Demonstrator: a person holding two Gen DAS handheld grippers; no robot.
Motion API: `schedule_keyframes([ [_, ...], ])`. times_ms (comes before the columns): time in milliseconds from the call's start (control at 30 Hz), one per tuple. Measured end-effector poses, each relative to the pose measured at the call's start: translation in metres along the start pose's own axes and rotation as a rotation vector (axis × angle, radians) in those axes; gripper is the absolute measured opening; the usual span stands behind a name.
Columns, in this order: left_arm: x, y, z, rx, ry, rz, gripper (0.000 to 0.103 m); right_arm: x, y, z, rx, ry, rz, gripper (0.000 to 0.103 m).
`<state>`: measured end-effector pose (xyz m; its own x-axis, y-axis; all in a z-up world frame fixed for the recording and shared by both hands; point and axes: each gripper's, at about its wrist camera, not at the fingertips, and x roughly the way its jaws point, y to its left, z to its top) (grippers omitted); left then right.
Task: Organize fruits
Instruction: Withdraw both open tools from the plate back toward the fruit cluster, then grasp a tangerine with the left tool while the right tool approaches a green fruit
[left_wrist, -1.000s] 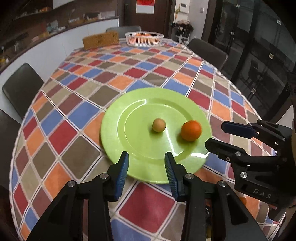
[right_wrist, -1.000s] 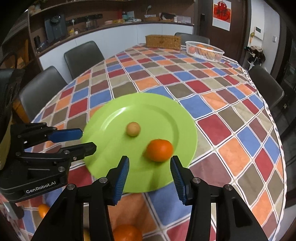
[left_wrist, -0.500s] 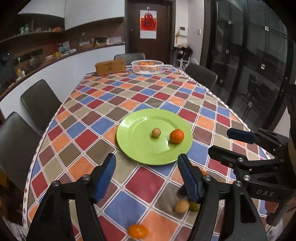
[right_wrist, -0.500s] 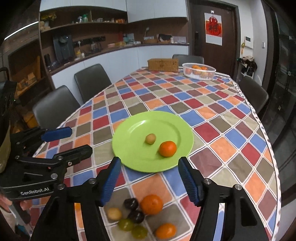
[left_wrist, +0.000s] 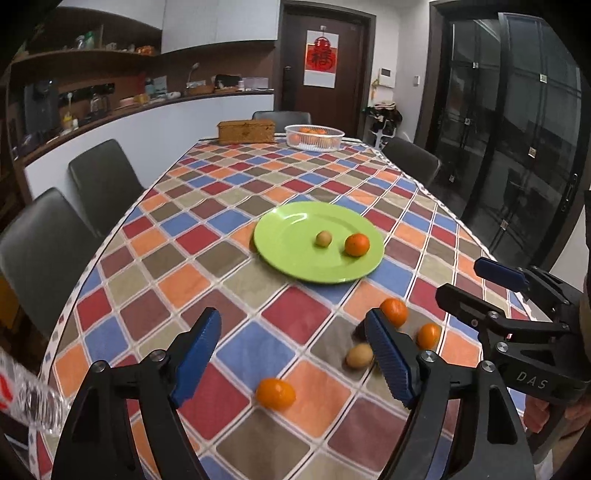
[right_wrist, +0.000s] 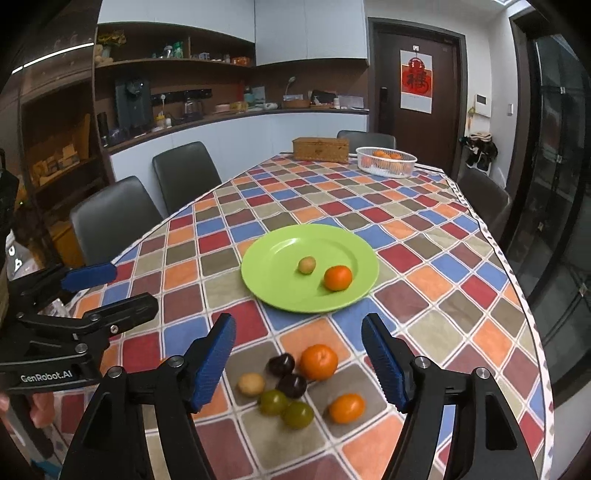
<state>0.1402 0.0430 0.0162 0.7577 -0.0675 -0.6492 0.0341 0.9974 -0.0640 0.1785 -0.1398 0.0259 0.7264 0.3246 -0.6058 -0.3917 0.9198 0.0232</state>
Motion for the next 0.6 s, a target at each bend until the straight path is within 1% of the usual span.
schedule_keyframes([
  [133, -0.002, 0.000, -0.017, 0.004, 0.015, 0.017, 0.080, -0.003, 0.004, -0.015, 0.008, 0.012, 0.008, 0.071],
  [300, 0.001, 0.002, -0.034, 0.002, 0.039, 0.044, 0.080, 0.001, 0.006, -0.033, 0.009, 0.051, 0.014, 0.071],
  [433, 0.001, 0.002, -0.049, 0.021, 0.029, 0.075, 0.080, 0.004, 0.007, -0.045, 0.013, 0.079, 0.012, 0.071],
  [600, 0.006, 0.001, -0.061, 0.052, 0.035, 0.092, 0.080, 0.005, 0.010, -0.058, 0.004, 0.088, -0.008, 0.071],
])
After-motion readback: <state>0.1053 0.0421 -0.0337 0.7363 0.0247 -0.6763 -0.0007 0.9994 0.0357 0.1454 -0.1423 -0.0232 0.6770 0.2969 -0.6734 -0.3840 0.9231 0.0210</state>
